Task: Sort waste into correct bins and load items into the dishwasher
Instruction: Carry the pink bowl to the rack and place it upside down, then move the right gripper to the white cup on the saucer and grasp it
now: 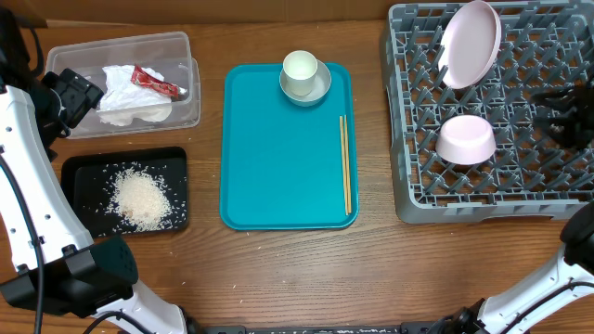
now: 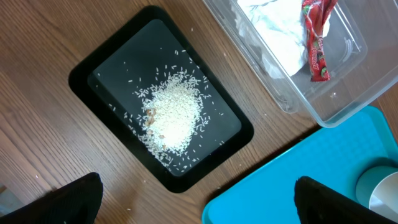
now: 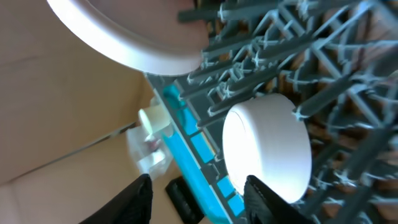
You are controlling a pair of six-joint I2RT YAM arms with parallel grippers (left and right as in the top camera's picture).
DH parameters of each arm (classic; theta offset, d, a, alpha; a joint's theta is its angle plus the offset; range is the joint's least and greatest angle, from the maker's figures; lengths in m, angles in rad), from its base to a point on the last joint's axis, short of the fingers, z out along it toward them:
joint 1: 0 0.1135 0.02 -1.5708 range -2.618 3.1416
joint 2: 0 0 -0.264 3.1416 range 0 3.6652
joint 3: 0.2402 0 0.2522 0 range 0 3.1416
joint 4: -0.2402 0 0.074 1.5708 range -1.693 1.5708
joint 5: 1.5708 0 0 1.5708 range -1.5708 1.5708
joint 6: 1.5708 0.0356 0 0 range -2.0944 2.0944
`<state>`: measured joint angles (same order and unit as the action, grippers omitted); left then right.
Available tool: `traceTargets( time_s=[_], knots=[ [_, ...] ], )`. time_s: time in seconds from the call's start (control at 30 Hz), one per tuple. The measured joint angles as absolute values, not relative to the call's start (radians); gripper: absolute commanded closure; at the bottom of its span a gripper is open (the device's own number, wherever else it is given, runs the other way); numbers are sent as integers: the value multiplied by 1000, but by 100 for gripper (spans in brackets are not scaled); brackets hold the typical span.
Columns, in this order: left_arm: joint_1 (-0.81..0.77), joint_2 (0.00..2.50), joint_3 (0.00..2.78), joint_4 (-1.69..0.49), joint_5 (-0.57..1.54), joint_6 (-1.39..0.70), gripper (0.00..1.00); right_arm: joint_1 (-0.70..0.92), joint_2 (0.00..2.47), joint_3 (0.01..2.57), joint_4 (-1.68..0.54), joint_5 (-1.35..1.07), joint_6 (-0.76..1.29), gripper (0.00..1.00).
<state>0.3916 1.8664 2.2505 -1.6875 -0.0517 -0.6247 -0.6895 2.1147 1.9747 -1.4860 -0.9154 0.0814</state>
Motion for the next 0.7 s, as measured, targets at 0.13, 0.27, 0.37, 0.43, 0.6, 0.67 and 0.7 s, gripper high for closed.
traceTargets(
  time_s=[0.13,0.27,0.37,0.43,0.6,0.67,0.7],
  knots=[
    [392,1866,2251,-1687,-52,-625,0,-646,2098,2030,-1520,-804,99,79],
    [392,1866,2251,-1687,-52,-625,0,-523,2090,2031,-1508,-643,119,91],
    [392,1866,2251,-1687,-52,-625,0,-405,2090,2017,-1474,-484,178,96],
    [392,1866,2251,-1687,-52,-625,0,-327,2090,1993,-1448,-381,226,96],
    [392,1866,2251,-1687,-52,-625,0,-216,2090,1909,-1395,-234,307,96],
    [392,1866,2251,-1687,-52,-625,0,-206,2090,1883,-1399,-176,348,96],
    [392,1866,2251,-1687,-52,-625,0,-207,2090,1872,-1401,-154,366,96]
  ],
)
